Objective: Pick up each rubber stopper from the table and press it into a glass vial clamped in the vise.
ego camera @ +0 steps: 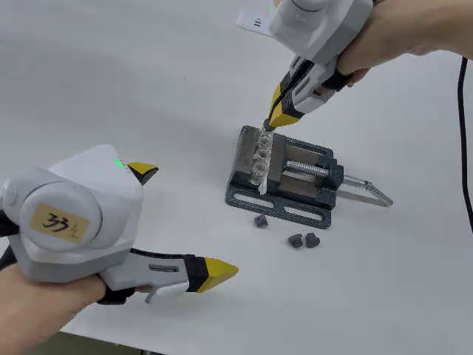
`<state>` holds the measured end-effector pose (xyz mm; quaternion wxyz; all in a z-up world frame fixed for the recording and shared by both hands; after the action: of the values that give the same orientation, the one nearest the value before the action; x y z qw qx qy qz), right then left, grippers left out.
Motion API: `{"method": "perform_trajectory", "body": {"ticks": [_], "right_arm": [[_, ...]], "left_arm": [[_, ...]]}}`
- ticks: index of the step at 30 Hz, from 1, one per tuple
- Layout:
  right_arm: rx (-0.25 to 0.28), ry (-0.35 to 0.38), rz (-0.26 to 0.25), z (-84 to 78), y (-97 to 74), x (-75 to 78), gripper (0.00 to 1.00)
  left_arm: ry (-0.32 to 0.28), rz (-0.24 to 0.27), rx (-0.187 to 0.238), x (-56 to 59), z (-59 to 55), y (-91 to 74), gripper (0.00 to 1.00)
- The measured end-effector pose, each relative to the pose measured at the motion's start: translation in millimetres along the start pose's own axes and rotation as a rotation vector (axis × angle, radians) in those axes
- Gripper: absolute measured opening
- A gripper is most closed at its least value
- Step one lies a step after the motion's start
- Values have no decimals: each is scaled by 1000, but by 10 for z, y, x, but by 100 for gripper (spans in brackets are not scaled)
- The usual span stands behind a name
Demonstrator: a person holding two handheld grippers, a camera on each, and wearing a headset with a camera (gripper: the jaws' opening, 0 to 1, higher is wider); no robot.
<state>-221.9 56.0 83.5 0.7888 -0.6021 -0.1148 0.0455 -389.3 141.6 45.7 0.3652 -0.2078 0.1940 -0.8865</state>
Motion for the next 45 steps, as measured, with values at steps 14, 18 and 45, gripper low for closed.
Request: {"method": "perform_trajectory", "body": {"ticks": [14,18,45], "right_arm": [[-40,-4,0,43,13,-15,0],[-39,16,2,43,34,15,0],[-61,40,34,86,183,121,0]], "left_arm": [[-13,-12,0,-23,-34,61,98],[-16,-13,5,-31,-25,72,98],[-41,-19,18,-71,-6,197,97]]}}
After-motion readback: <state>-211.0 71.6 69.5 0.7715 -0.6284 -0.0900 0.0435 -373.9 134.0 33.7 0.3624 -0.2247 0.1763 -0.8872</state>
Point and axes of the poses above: the centre of the closed fingertips' face, and the gripper's own axes: y roughly forward along the fingers, x roughly to its right, z roughly out of its top, the point moved 5 cm from there along -y, roughly backward along the fingers, and after that the axes turned 9 degrees about -z, right-handed, at the moved point
